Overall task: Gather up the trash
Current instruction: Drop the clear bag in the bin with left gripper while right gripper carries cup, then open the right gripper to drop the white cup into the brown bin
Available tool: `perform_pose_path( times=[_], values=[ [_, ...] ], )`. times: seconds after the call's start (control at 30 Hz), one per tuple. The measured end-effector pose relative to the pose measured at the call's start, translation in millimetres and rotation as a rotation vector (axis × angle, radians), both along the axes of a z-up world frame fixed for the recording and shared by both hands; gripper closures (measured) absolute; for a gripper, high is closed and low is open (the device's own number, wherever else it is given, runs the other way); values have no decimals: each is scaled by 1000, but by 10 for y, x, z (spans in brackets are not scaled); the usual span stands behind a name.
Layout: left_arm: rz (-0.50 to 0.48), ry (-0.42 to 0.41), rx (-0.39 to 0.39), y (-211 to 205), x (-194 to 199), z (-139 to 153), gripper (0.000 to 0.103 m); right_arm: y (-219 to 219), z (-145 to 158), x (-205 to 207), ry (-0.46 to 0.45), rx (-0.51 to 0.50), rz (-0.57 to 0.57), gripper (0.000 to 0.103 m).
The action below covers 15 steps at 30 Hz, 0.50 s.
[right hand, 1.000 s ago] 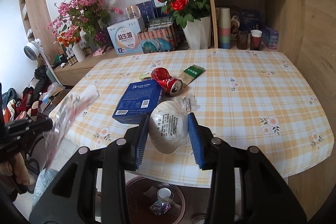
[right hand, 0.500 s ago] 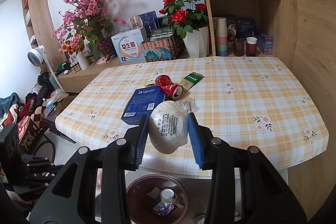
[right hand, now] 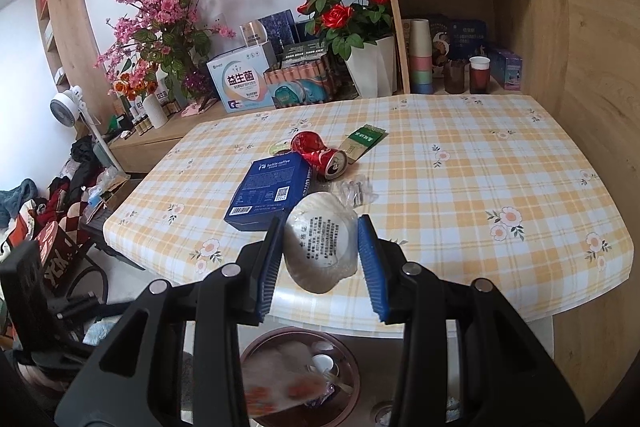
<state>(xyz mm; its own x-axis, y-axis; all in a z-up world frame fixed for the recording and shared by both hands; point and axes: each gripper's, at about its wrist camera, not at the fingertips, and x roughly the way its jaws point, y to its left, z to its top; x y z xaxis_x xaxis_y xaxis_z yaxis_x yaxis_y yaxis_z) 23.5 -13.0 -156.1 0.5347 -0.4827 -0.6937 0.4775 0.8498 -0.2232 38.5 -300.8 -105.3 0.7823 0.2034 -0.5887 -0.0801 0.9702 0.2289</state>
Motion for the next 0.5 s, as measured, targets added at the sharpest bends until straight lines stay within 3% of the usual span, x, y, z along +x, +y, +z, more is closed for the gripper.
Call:
perform_pose_path(
  times=[0.07,0.17,0.3,0.5],
  values=[
    [59,-63,-5,93,-5,143,19,46,-45,13,12,0,16,63],
    [143,-138,3,227,4,344,9,133,-133,20,34,2,42,63],
    [239,-214,40,375,23,534,6,280,-266,7,72,-1,84,63],
    [319,-235,45,579,55,615,6,633,-510,-40,151,-7,184,63]
  ],
)
